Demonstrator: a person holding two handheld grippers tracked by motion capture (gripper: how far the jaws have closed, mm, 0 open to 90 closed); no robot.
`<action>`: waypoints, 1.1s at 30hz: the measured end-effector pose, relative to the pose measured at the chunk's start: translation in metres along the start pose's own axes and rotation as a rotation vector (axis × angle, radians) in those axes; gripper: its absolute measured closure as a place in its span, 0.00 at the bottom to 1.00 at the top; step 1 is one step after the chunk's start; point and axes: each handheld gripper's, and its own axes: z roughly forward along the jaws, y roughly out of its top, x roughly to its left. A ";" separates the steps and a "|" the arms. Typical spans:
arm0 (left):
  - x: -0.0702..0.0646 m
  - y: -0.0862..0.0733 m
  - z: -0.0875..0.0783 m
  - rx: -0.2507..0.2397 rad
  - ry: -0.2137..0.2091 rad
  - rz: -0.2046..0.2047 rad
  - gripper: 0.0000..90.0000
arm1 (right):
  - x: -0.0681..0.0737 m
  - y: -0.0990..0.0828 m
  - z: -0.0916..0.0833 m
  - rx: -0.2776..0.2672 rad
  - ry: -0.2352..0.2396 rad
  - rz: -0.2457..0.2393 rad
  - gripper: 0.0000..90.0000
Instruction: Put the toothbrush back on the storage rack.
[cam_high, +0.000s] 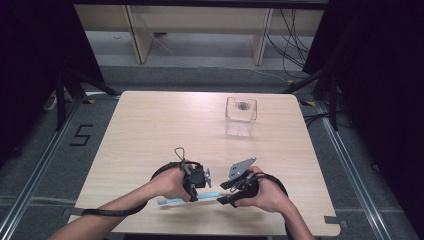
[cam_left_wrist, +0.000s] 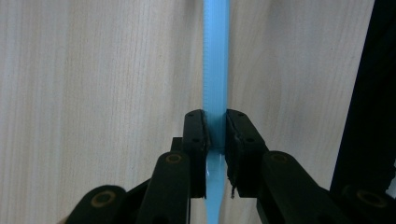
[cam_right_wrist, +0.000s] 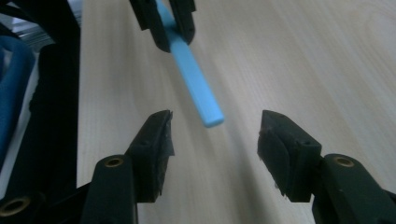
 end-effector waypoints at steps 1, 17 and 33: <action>-0.001 0.000 -0.001 -0.005 0.003 0.012 0.87 | 0.002 0.000 0.001 0.009 0.013 0.014 0.53; -0.012 0.005 -0.004 -0.016 -0.014 0.067 0.87 | 0.002 0.003 0.013 0.034 0.079 -0.056 0.65; -0.015 0.006 -0.005 -0.011 -0.019 0.091 0.87 | 0.005 0.005 0.019 0.033 0.150 -0.092 0.82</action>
